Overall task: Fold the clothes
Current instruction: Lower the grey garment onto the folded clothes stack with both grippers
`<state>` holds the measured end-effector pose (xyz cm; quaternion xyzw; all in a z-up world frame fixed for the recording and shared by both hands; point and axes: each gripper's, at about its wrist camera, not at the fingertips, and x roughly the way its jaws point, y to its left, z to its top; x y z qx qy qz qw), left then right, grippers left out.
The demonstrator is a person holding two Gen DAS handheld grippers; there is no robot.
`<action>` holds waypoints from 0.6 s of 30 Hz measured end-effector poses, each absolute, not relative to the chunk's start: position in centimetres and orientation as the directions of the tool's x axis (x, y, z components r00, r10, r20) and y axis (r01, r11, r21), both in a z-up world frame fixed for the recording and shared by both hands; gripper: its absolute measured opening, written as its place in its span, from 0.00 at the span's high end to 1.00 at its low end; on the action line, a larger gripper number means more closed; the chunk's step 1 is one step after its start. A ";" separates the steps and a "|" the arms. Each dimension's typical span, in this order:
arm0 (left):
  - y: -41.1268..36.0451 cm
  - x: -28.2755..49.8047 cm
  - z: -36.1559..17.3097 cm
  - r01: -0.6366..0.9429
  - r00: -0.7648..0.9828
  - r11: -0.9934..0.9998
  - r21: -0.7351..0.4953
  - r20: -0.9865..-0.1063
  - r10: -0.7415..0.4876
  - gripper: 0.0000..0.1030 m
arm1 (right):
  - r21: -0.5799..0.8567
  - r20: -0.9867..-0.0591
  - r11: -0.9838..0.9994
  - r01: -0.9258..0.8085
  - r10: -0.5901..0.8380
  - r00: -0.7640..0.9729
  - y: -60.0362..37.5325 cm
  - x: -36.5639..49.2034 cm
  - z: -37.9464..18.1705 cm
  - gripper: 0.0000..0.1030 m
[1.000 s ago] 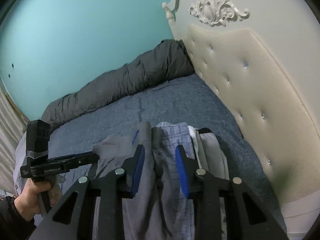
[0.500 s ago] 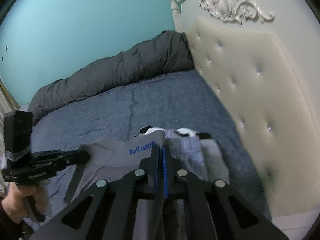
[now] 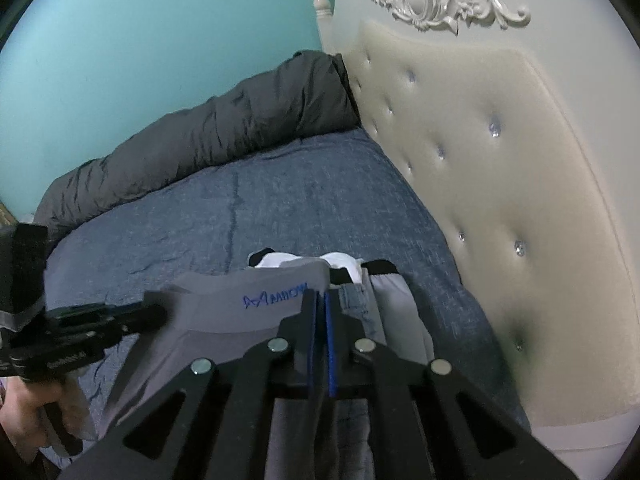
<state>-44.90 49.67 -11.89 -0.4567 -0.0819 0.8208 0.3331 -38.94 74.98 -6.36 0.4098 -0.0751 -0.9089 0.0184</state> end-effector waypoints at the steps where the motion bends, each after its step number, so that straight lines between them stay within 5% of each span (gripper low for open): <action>1: 49.5 -44.8 -11.8 -0.472 -0.365 -0.765 -0.438 -0.694 0.621 0.87 | 0.153 -0.734 -0.988 -0.031 -0.093 -0.673 75.2 -38.5 -6.0 0.96; 7: 47.7 -43.3 -10.2 -0.464 -0.414 -0.779 -0.420 -0.675 0.611 0.65 | 0.189 -0.664 -0.982 0.015 -0.139 -0.735 75.5 -34.2 -3.8 0.96; 18: 47.4 -36.1 -8.1 -0.570 -0.382 -0.720 -0.395 -0.649 0.658 0.59 | 0.241 -0.641 -0.969 0.053 -0.199 -0.741 74.6 -28.3 -4.5 0.96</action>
